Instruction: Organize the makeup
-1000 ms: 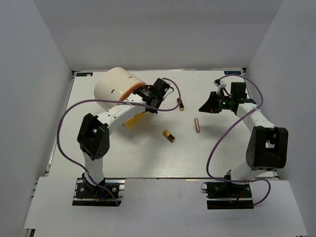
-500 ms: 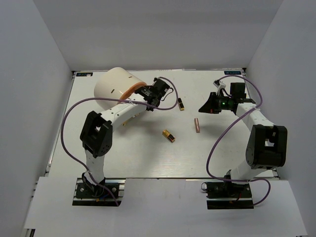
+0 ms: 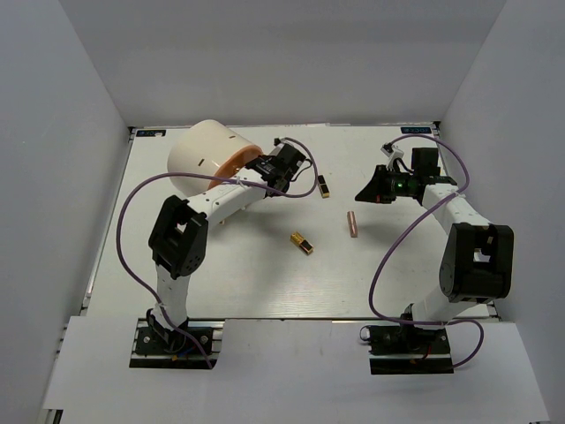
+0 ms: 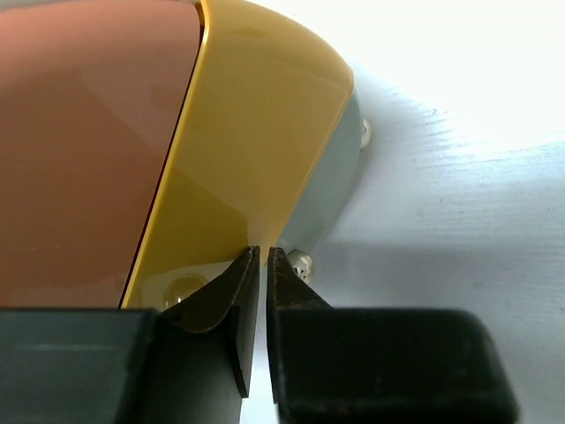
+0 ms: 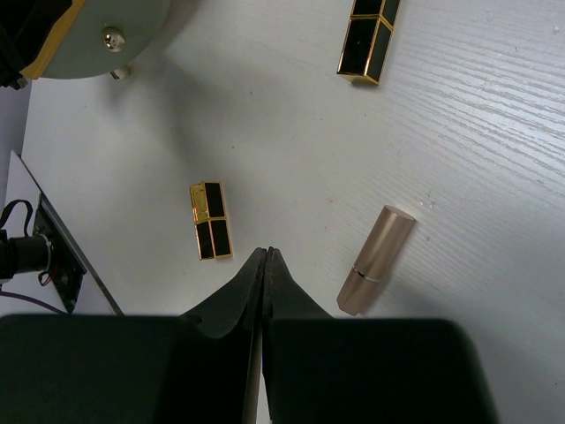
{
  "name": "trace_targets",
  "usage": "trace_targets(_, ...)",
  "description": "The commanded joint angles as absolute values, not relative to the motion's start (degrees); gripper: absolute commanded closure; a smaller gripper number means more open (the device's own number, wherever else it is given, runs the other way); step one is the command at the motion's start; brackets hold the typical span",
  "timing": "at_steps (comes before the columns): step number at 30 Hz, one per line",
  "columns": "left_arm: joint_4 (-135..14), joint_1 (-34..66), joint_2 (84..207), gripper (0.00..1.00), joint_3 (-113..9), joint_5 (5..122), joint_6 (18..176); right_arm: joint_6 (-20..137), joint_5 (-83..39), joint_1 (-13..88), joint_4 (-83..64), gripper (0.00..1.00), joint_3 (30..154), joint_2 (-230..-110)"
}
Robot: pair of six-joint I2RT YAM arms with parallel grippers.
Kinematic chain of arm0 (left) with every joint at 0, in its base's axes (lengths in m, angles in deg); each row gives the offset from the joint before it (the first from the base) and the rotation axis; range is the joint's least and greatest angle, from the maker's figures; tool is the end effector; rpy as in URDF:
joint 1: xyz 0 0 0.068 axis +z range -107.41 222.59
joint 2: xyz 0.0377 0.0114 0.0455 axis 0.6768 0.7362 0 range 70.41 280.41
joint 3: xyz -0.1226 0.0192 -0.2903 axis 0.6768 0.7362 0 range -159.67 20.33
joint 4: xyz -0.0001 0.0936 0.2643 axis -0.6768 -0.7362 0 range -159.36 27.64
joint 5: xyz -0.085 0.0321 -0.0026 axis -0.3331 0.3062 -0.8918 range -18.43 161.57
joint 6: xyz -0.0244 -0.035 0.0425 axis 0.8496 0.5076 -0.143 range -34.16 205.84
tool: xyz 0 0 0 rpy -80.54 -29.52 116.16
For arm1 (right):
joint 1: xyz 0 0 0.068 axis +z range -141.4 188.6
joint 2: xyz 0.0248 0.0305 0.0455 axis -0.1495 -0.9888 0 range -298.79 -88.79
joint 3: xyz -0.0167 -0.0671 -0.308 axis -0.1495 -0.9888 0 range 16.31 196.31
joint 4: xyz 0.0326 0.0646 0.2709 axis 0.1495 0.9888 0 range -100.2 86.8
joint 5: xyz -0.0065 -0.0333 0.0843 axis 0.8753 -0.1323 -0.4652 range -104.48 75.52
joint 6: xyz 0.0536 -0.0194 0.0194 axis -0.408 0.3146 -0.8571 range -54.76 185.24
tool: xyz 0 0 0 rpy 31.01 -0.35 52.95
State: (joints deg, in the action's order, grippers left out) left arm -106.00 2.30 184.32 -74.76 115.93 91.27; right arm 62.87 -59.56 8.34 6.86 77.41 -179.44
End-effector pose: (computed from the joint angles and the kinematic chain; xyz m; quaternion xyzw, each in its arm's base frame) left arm 0.3741 -0.2763 0.2726 0.1837 0.8850 0.2522 0.3455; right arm 0.3563 0.0298 0.2664 -0.1220 0.8612 0.3624 0.3348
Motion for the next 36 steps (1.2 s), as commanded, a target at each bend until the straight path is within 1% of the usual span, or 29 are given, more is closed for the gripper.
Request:
trace_targets(1,-104.3,3.4,181.6,0.78,-74.0,119.9,91.3,63.7,-60.1,8.5,7.4,1.0,79.2,-179.7)
trace_targets(6,-104.9,3.4,181.1,0.75,-73.2,120.0,91.8,63.7,-60.1,8.5,7.4,1.0,79.4,-179.6)
trace_targets(7,-105.2,3.4,180.7,0.77,-73.0,119.5,91.8,63.8,-60.1,8.5,7.4,1.0,79.4,-179.7)
trace_targets(8,-105.2,3.4,179.8,0.84,-72.8,117.6,91.5,63.9,-60.1,8.5,7.6,1.0,79.4,-179.6)
trace_targets(11,-104.1,3.4,176.6,0.9,-70.7,111.9,90.5,63.9,-60.2,8.5,7.6,1.0,79.2,-179.6)
trace_targets(12,-103.9,3.4,175.9,0.93,-70.3,110.6,90.5,63.9,-60.2,8.4,7.5,1.0,79.2,-179.6)
trace_targets(17,-106.9,2.7,171.0,0.95,-68.3,106.4,92.0,63.9,-60.2,8.5,7.5,1.0,79.2,-179.7)
trace_targets(21,-107.5,2.7,166.7,1.0,-65.1,104.0,92.4,63.8,-60.4,8.4,7.3,1.0,79.5,-180.1)
trace_targets(26,-109.2,3.3,163.3,1.0,-61.2,104.9,93.8,63.4,-60.5,8.5,7.4,1.0,80.6,-180.9)
trace_targets(34,-108.2,3.3,161.8,0.99,-55.6,114.2,93.3,63.4,-60.5,8.4,7.6,1.0,80.7,-180.7)
trace_targets(35,-108.0,3.3,161.7,0.97,-54.9,115.2,93.5,63.4,-60.4,8.5,7.6,1.0,80.6,-180.6)
trace_targets(36,-107.5,3.8,161.6,0.94,-54.1,115.9,94.0,63.4,-60.4,8.5,7.7,1.0,80.6,-180.5)
